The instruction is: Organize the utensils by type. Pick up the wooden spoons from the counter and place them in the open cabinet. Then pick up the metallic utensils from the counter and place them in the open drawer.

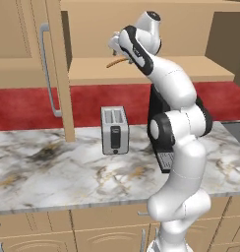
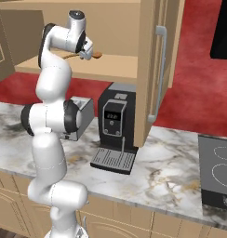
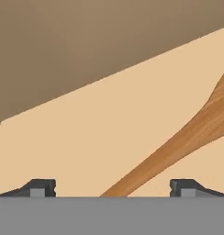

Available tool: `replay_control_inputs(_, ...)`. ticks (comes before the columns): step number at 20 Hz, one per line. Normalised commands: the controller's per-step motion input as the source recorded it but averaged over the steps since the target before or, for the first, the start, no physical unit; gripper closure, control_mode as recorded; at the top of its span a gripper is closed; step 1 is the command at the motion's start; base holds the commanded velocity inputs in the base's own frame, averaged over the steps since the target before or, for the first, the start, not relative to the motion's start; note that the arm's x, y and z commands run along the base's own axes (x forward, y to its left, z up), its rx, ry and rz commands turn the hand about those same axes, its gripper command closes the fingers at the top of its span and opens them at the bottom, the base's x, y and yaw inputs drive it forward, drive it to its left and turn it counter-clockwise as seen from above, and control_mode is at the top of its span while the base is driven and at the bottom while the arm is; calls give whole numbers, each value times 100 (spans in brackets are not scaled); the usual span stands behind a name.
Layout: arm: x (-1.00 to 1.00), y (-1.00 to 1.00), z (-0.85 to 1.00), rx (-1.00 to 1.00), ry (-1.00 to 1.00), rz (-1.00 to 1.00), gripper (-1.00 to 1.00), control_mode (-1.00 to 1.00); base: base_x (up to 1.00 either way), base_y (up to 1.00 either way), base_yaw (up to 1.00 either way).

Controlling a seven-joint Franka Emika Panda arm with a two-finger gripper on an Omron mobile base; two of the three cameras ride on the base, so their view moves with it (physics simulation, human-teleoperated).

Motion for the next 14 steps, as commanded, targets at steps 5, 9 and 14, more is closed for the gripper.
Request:
replay_control_inputs(5,-35,1,0,-32,-37,6,-100,-100,0,0,0)
replay_control_inputs(9,-46,0,3,-15,-37,0,-100,-100,0,0,0)
replay_control_inputs(14,-42,0,22,-4,-21,0,-100,-100,0,0,0)
